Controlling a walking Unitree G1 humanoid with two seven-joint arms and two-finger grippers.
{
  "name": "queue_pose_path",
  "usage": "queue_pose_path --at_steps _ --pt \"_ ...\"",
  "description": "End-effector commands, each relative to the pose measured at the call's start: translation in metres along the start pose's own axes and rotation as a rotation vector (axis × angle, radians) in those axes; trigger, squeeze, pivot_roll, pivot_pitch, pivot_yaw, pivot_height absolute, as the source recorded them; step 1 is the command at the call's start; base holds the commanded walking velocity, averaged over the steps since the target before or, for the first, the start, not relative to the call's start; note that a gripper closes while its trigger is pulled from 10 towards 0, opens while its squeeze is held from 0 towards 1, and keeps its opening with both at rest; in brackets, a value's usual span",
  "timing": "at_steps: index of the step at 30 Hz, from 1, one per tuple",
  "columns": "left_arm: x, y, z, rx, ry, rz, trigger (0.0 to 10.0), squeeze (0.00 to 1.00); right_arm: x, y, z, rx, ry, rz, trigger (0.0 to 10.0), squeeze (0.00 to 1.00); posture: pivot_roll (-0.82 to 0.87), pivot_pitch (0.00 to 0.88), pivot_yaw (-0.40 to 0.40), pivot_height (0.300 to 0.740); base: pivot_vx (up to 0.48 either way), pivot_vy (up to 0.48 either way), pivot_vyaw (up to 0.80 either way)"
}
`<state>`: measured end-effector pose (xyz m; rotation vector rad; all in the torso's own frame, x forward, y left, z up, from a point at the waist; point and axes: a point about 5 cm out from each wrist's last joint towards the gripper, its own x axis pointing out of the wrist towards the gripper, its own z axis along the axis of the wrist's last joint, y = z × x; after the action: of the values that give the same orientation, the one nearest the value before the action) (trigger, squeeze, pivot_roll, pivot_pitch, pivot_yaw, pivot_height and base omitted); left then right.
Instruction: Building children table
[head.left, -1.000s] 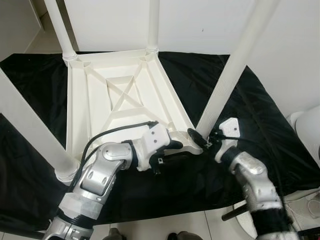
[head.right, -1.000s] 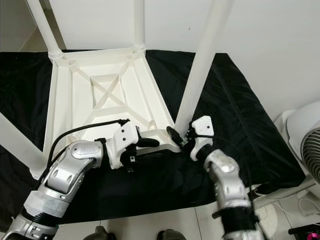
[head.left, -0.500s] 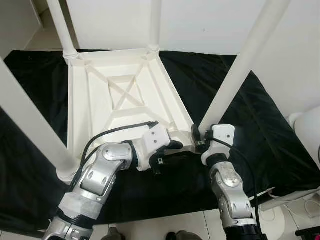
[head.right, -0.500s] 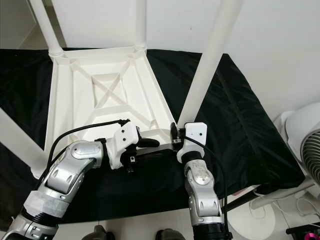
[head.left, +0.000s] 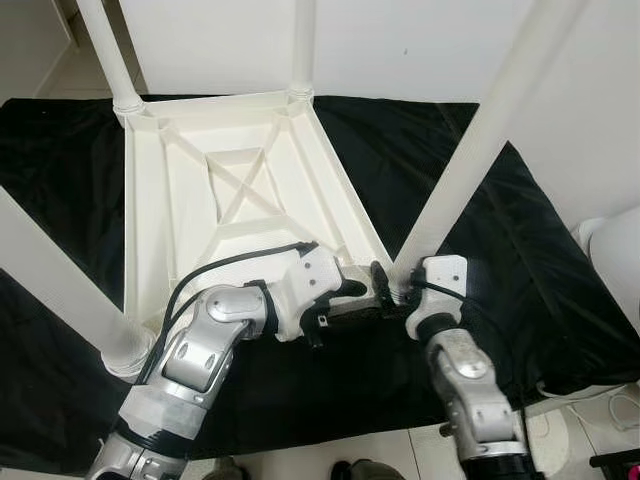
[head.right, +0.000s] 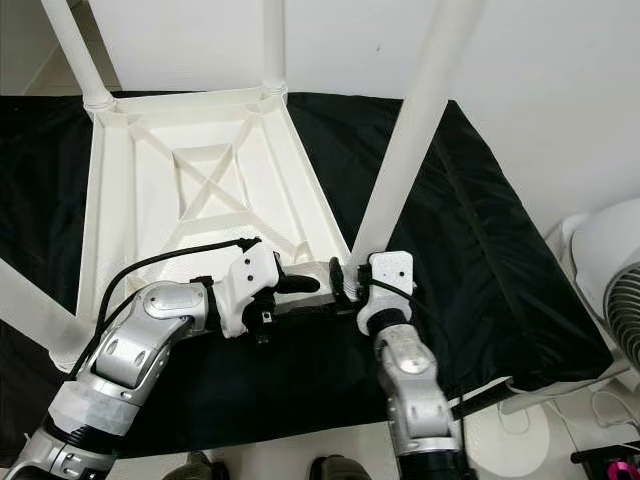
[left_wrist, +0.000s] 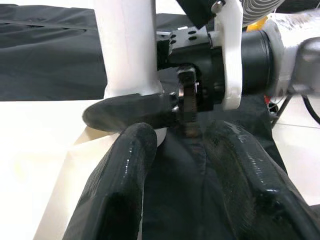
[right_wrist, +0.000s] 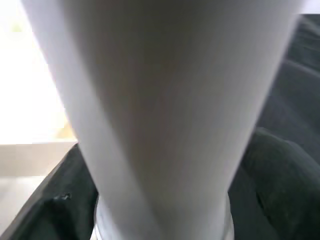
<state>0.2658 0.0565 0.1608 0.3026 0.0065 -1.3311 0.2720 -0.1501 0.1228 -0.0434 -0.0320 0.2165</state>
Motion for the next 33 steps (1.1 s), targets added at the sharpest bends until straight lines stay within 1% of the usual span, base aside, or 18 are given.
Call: queue_pose_path --at_steps 1,3,4,5,6,7,8,9,10,11,12,15,18,19,22,23,28,33 --pt "0.002 -0.001 -0.001 -0.016 -0.005 0.051 10.0 0.00 -0.003 -0.009 -0.004 0.008 0.021 0.030 10.0 0.00 -0.13 0.057 -0.031 0.740 0.000 0.000 0.00" --pt "0.002 -0.001 -0.001 -0.015 -0.005 0.049 10.0 0.00 -0.004 -0.012 -0.005 -0.025 0.030 0.135 10.0 0.00 -0.13 0.055 -0.028 0.740 0.000 0.000 0.00" --pt "0.002 -0.001 -0.001 -0.015 -0.005 0.049 10.0 0.00 -0.004 -0.012 -0.005 -0.025 0.030 0.135 10.0 0.00 -0.13 0.055 -0.028 0.740 0.000 0.000 0.00" --pt "0.002 -0.001 0.000 -0.014 -0.005 0.047 10.0 0.00 -0.003 -0.013 -0.005 -0.065 0.034 0.236 10.0 0.00 -0.13 0.055 -0.026 0.740 0.000 0.000 0.00" --pt "0.002 -0.001 0.000 -0.014 -0.005 0.047 10.0 0.00 -0.003 -0.013 -0.005 -0.065 0.034 0.236 10.0 0.00 -0.13 0.055 -0.026 0.740 0.000 0.000 0.00" --pt "0.002 -0.001 0.000 -0.012 -0.005 0.046 10.0 0.00 -0.003 -0.012 -0.005 -0.078 0.034 0.294 10.0 0.00 -0.13 0.055 -0.026 0.740 0.000 0.000 0.00" --pt "0.002 -0.001 0.000 -0.012 -0.005 0.046 10.0 0.00 -0.003 -0.012 -0.005 -0.078 0.034 0.294 10.0 0.00 -0.13 0.055 -0.026 0.740 0.000 0.000 0.00" --pt "0.002 -0.001 0.000 -0.011 -0.005 0.046 10.0 0.00 -0.001 -0.010 -0.004 -0.095 0.031 0.349 10.0 0.00 -0.14 0.054 -0.023 0.740 0.000 0.000 0.00" --pt "0.002 -0.001 0.000 -0.011 -0.005 0.046 10.0 0.00 -0.001 -0.010 -0.004 -0.095 0.031 0.349 10.0 0.00 -0.14 0.054 -0.023 0.740 0.000 0.000 0.00" --pt "0.003 -0.001 0.001 -0.009 -0.007 0.043 10.0 0.00 0.006 -0.008 -0.001 -0.127 0.020 0.423 10.0 0.00 -0.14 0.054 -0.022 0.740 0.000 0.000 0.00" --pt "0.003 -0.001 0.001 -0.009 -0.007 0.043 10.0 0.00 0.006 -0.008 -0.001 -0.127 0.020 0.423 10.0 0.00 -0.14 0.054 -0.022 0.740 0.000 0.000 0.00" --pt "0.004 -0.001 0.002 -0.006 -0.009 0.043 10.0 0.00 0.014 -0.007 0.003 -0.163 0.009 0.492 10.0 0.00 -0.13 0.050 -0.024 0.740 0.000 0.000 0.00" --pt "0.003 0.000 0.002 -0.005 -0.009 0.048 10.0 0.00 0.018 -0.009 0.003 -0.181 0.012 0.523 10.0 0.00 -0.12 0.049 -0.028 0.740 0.000 0.000 0.00" --pt "0.003 0.000 0.002 -0.005 -0.008 0.051 10.0 0.00 0.019 -0.010 0.003 -0.183 0.017 0.536 8.7 0.00 -0.11 0.048 -0.032 0.740 0.000 0.000 0.00" --pt "0.002 0.000 0.002 -0.005 -0.008 0.053 10.0 0.00 0.019 -0.011 0.002 -0.183 0.020 0.543 8.7 0.00 -0.11 0.048 -0.032 0.740 0.000 0.000 0.00" --pt "0.001 0.000 0.002 -0.006 -0.007 0.056 10.0 0.00 0.019 -0.014 0.000 -0.183 0.032 0.547 0.0 0.00 -0.11 0.047 -0.033 0.740 0.000 0.000 0.00" --pt "0.000 -0.001 0.002 -0.008 -0.006 0.060 10.0 0.00 0.018 -0.018 -0.003 -0.176 0.051 0.549 0.0 0.00 -0.11 0.050 -0.033 0.740 0.000 0.000 0.00" --pt "0.000 -0.001 0.002 -0.009 -0.005 0.059 10.0 0.00 0.016 -0.022 -0.006 -0.138 0.049 0.529 0.0 0.00 -0.11 0.054 -0.030 0.740 0.000 0.000 0.00"
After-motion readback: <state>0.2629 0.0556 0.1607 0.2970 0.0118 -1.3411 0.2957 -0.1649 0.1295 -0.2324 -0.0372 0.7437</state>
